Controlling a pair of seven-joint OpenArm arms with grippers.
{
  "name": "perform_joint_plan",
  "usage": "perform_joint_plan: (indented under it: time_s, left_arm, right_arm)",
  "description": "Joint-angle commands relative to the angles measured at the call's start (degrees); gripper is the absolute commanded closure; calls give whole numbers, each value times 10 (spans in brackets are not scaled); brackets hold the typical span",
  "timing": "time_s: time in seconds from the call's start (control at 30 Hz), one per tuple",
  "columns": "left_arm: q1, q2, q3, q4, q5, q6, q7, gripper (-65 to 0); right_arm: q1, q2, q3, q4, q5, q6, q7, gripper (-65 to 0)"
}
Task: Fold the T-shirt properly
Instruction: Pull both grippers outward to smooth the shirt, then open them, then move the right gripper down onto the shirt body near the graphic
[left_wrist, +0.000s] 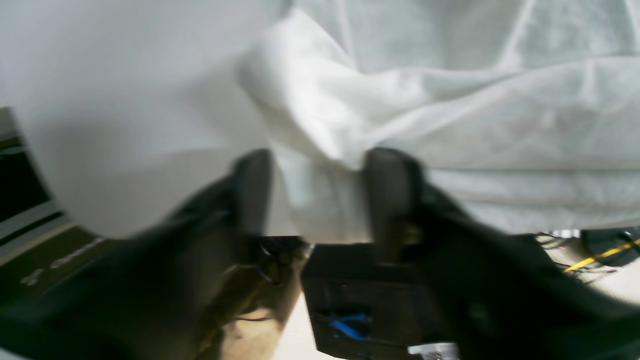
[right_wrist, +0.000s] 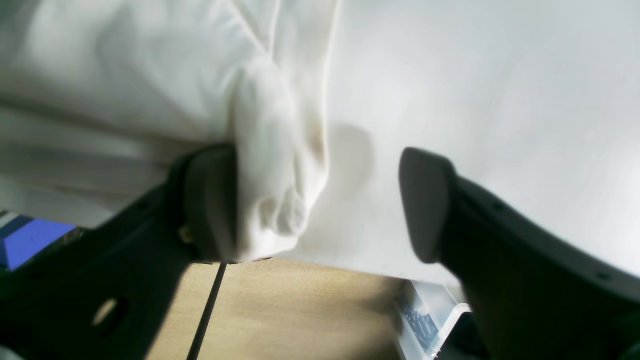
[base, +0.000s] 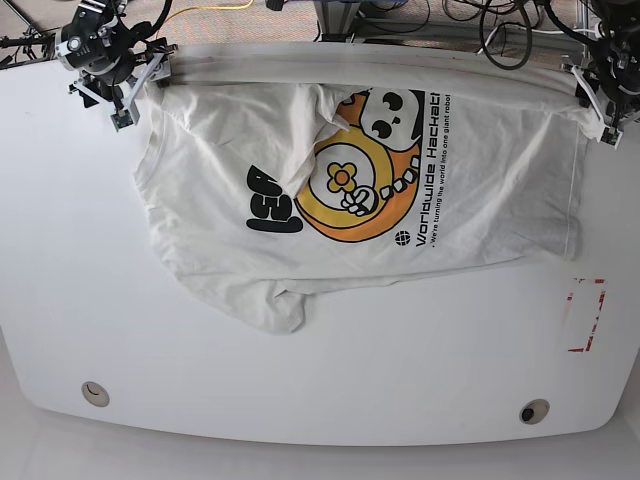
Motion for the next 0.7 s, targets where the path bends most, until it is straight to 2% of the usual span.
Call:
perform_joint_plan:
  time_s: [0.0,0.03,0.1,0.3,0.47,0.67]
  left_arm:
    - [-9,-12,-7,30,-2,4,-3,-394]
    - [-17,-12,-8,44,-2,4,-3,-426]
    - [-22,-12,-8,58,-2,4,-3,-447]
    - [-27,-12,-8,94,-5,4,-2,-440]
    - [-45,-12,-19,98,-39,4,-2,-440]
    - [-71,-12,-50,97,-50,4,-2,-440]
  right_arm:
    - [0,7,5,22,3,-5,11,-537]
    - [3,7,6,27,14,-5,16,-541]
    - [5,7,7,29,38,-5,22,-533]
    - [12,9,54,33,130,-5,26,-509]
    - [23,10,68,33,207,-5,24,-510]
    - [43,10,49,33,233,-5,23,-510]
